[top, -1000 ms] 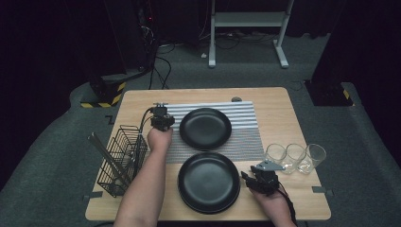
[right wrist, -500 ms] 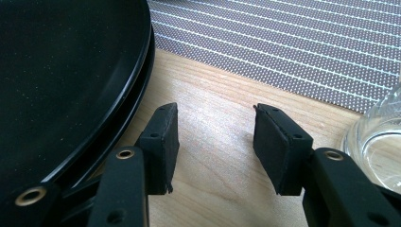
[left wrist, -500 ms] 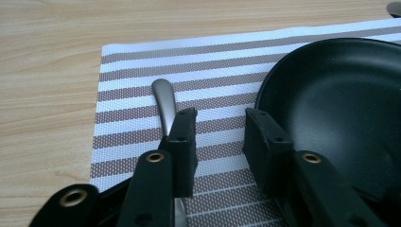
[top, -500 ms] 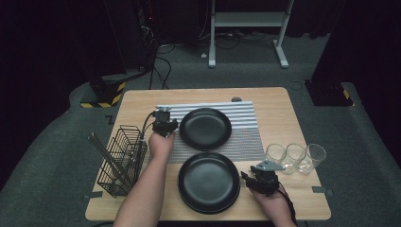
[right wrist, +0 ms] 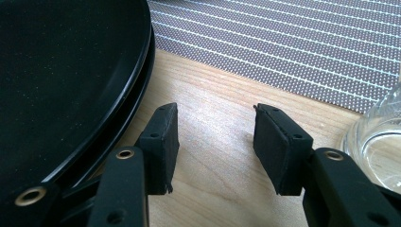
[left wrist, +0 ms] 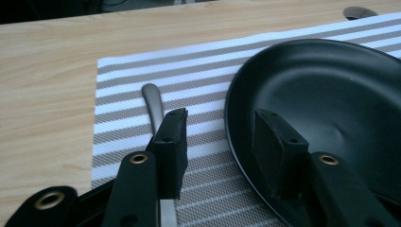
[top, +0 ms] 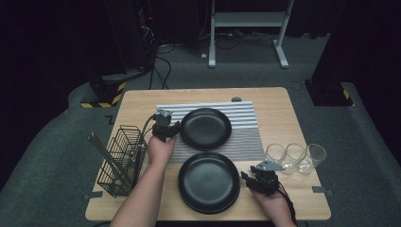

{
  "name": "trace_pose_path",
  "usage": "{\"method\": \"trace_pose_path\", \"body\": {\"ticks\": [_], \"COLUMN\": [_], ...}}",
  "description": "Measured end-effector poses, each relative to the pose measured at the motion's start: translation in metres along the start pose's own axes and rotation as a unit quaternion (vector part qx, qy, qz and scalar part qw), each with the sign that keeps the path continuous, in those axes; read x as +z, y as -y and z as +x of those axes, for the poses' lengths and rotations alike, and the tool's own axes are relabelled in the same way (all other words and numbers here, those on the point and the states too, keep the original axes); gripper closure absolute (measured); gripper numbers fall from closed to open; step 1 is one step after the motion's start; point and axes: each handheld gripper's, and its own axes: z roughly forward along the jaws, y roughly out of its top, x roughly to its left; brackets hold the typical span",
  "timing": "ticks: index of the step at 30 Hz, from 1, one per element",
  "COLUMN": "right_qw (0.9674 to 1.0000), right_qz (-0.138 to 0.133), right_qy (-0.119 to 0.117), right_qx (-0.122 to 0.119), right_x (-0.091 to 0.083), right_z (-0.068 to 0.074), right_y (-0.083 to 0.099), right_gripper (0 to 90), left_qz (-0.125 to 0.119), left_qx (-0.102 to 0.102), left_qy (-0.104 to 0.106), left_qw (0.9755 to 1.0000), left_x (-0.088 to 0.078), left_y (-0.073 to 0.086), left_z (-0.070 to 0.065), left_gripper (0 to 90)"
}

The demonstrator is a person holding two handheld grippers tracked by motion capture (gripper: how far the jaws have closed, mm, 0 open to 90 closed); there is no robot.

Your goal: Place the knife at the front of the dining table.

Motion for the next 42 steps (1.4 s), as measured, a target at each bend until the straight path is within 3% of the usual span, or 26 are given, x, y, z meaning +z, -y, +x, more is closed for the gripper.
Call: {"method": "trace_pose_path", "body": {"ticks": [12,22,25,31,37,42], "right_qw": [1.0,1.0,1.0,0.9999,1.0,0.9999], "right_qz": [0.003,0.001,0.002,0.003,0.004,0.003], "right_qy": [0.002,0.002,0.004,0.005,0.004,0.003], "right_qx": [-0.001,-0.004,-0.007,-0.01,-0.007,-0.01], "right_x": [0.0,0.0,0.0,0.0,0.0,0.0], "right_z": [0.0,0.001,0.001,0.003,0.002,0.002], "right_y": [0.0,0.0,0.0,0.0,0.001,0.001], "right_gripper": [50.6,50.3,50.2,49.9,49.7,49.6], "left_qz": [-0.018,-0.024,-0.036,-0.048,-0.059,-0.054], "left_qx": [0.024,0.018,0.006,0.02,0.017,0.017], "left_qy": [0.028,0.041,0.052,0.059,0.064,0.07], "left_qw": [0.9992,0.9987,0.998,0.9969,0.9961,0.9959], "left_x": [-0.01,-0.017,-0.022,-0.032,-0.039,-0.041], "left_y": [0.021,0.03,0.033,0.037,0.042,0.045], "left_z": [-0.013,-0.011,-0.007,-0.011,-0.01,-0.009], "left_gripper": [54.1,52.3,51.1,49.9,49.6,47.6]}}
